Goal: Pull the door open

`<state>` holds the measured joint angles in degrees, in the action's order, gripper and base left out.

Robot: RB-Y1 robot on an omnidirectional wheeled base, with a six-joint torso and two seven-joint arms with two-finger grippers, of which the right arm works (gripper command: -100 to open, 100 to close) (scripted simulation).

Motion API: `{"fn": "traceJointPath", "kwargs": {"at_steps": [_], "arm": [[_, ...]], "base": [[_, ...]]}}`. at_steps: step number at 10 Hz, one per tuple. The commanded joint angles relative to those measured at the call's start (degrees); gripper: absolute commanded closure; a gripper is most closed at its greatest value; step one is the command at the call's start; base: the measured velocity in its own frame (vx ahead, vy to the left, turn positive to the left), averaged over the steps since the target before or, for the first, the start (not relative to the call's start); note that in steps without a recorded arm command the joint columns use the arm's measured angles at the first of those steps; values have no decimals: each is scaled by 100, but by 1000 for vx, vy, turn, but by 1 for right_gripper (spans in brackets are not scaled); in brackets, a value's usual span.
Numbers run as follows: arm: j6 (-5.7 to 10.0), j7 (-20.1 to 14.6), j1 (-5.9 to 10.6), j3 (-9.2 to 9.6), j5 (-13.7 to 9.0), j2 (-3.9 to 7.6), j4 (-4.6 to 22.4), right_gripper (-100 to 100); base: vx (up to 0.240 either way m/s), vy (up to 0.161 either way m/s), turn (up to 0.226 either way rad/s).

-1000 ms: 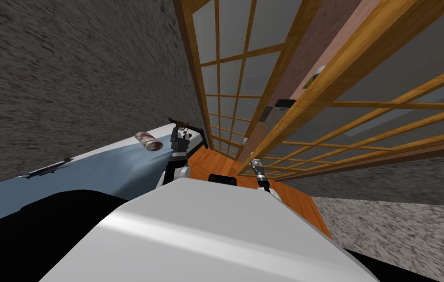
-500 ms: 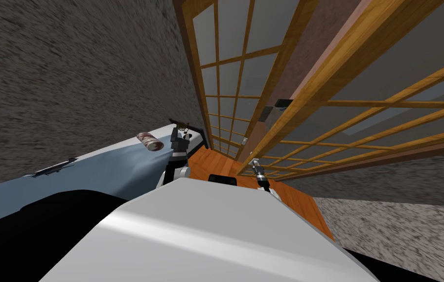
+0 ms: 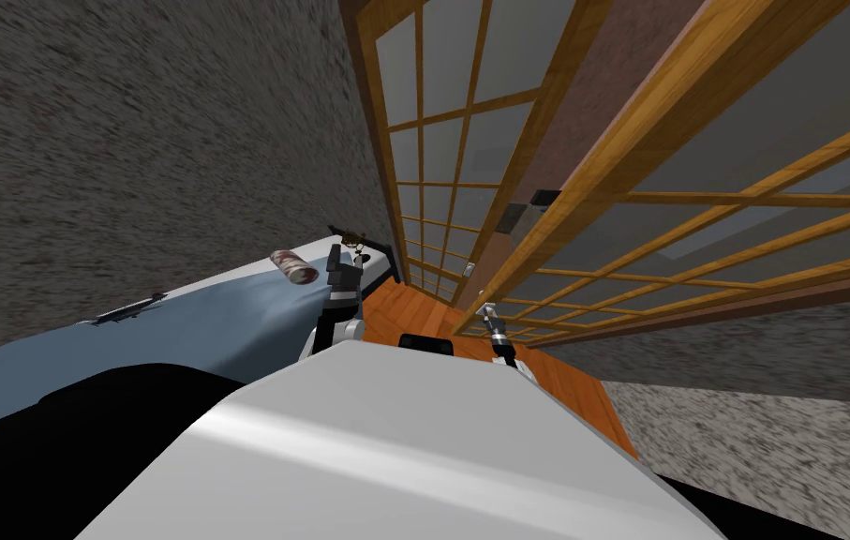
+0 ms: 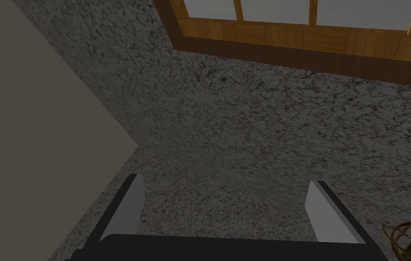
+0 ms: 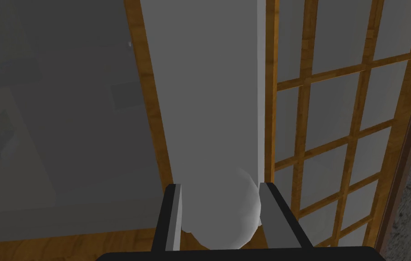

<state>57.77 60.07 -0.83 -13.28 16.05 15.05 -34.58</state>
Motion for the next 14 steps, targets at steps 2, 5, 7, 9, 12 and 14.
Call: {"fn": "traceJointPath", "kwargs": {"at_steps": [2, 5, 7, 9, 12, 14], "arm": [[-13, -350, 11, 59, -131, -18, 4, 100], [-37, -728, 34, 121, -275, -29, 2, 100], [-53, -984, 50, 163, -372, -36, 2, 100], [-73, -1312, 69, 214, -493, -45, 1, 100], [-104, -1790, 98, 292, -674, -59, -1, 100], [-115, -1990, 109, 321, -740, -64, -1, 100]], "base": [[-70, -28, 65], [-57, -21, 53], [-48, -23, 61], [-49, -31, 74], [-60, -33, 76], [-50, -21, 46]]}}
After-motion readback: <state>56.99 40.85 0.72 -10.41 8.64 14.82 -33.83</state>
